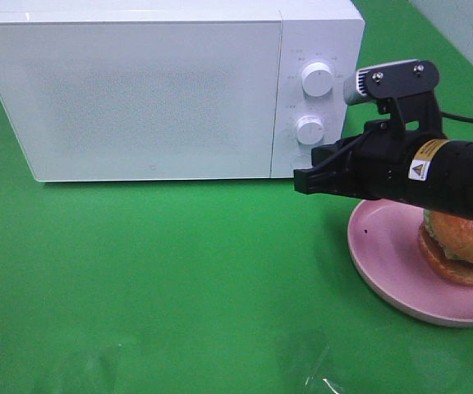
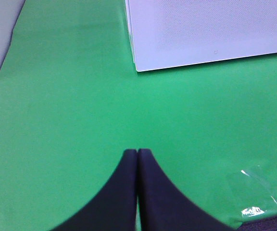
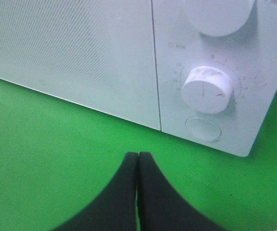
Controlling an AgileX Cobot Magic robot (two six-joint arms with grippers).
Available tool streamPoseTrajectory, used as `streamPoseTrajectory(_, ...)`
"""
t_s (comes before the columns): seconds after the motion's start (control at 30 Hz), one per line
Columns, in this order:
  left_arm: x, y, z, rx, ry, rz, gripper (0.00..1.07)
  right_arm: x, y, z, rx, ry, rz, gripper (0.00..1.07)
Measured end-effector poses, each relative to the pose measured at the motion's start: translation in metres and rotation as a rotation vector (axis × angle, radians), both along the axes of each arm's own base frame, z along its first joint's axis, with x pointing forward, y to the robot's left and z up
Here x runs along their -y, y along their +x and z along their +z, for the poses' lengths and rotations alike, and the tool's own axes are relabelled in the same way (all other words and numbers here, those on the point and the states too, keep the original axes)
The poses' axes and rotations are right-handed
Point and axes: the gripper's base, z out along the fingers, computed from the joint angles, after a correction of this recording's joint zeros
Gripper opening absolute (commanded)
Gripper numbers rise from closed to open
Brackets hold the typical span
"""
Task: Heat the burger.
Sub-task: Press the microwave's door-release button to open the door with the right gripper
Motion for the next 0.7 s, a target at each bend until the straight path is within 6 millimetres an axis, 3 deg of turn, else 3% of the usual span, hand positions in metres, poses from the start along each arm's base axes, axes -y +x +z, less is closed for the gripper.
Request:
streamPoseTrajectory(0.27, 0.0, 0.0, 0.0, 0.0, 0.0, 0.0, 0.0, -0.006, 0.009, -0.032, -0.097, 0.072, -0.053, 0.0)
streamPoseTrajectory(0.7, 0.0, 0.0, 0.0, 0.0, 0.0, 0.0, 0.0, -0.027, 0.04, -0.038, -0.198, 0.283, -0.131, 0.0)
